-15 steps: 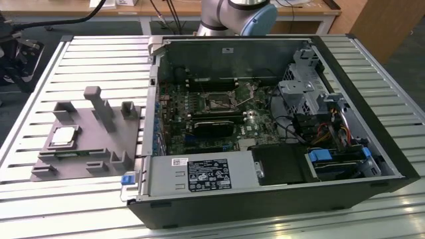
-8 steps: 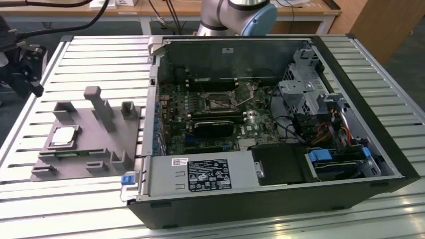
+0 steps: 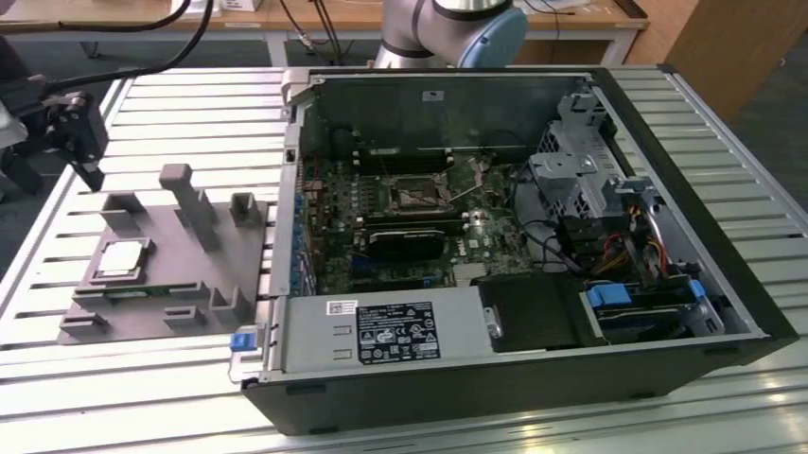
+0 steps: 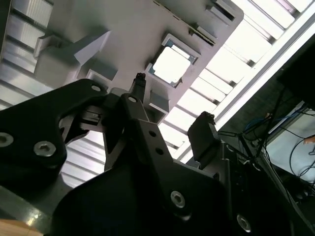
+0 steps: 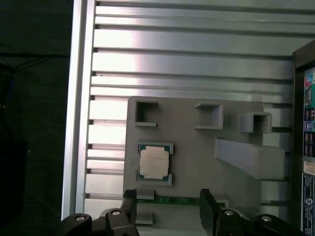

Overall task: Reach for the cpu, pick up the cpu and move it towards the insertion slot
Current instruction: 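Reach for the cpu, then pick up the cpu and move it towards the insertion slot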

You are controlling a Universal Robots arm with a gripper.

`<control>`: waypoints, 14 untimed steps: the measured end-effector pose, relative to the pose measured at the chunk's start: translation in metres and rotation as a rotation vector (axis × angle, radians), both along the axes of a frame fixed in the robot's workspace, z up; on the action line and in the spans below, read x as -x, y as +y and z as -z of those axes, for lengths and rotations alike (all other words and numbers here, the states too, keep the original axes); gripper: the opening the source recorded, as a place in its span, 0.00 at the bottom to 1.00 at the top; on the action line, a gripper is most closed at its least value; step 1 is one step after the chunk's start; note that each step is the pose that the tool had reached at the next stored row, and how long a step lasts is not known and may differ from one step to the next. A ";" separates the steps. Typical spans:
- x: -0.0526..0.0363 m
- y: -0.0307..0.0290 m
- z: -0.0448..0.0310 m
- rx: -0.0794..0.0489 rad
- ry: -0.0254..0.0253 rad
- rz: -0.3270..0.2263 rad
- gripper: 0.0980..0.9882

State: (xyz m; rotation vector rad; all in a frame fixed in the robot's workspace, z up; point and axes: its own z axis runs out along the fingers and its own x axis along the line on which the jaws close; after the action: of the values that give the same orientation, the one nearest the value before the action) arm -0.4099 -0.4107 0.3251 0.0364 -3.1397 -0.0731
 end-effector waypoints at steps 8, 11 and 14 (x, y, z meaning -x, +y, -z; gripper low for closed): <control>0.0001 -0.0003 0.0146 0.000 0.0001 0.000 0.62; 0.0001 -0.0004 0.0201 0.000 -0.0001 0.000 0.62; 0.0001 -0.0004 0.0255 0.000 0.0000 0.000 0.62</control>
State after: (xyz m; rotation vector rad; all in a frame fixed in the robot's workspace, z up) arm -0.4100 -0.4111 0.2995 0.0363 -3.1397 -0.0731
